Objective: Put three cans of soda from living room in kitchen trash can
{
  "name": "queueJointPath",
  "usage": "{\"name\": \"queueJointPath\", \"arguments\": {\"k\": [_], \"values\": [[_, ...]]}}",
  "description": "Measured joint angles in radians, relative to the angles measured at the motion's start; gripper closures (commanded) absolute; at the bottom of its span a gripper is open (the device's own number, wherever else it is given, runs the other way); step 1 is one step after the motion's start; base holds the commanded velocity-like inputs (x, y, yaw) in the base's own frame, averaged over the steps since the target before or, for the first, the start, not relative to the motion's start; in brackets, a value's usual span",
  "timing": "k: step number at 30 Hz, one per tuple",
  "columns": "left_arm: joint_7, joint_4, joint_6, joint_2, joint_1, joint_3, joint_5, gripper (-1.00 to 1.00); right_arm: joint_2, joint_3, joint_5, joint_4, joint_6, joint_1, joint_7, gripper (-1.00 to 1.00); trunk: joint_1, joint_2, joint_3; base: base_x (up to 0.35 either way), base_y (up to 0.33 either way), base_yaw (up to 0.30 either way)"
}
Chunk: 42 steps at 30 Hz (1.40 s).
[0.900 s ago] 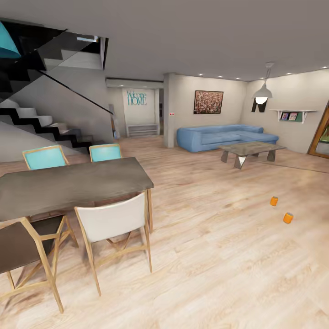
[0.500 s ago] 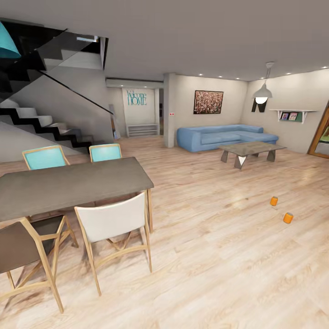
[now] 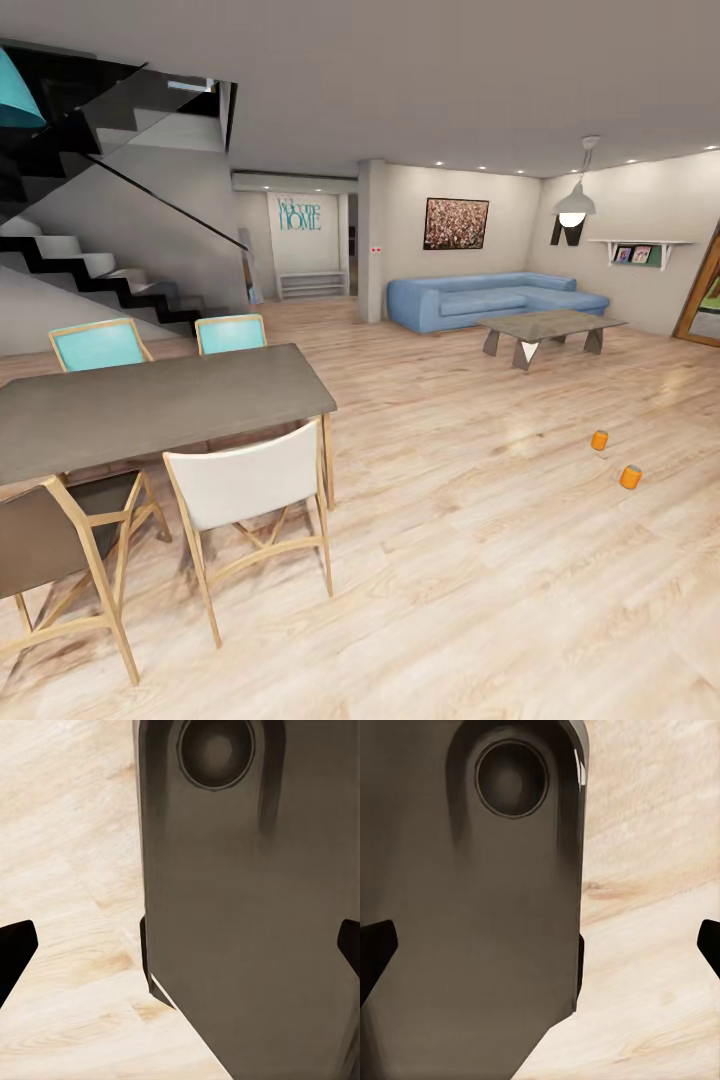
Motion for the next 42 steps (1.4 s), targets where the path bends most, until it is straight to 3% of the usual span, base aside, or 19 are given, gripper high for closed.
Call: {"name": "queueJointPath", "arguments": {"k": [14,42], "values": [[-0.003,-0.053,-0.043,-0.028,-0.001,0.0,-0.003,-1.0,0.022,-0.002,-0.001,0.0,0.008,0.0,-0.004,-1.0,0.0,0.0,0.003,0.0,0.0,-0.167],[-0.003,-0.063,-0.052,-0.031,-0.001,-0.003,-0.005,-1.0,0.025,-0.003,0.0,0.0,0.011,0.0,-0.004,-1.0,0.0,0.0,0.012,0.0,0.0,-0.279]]}}
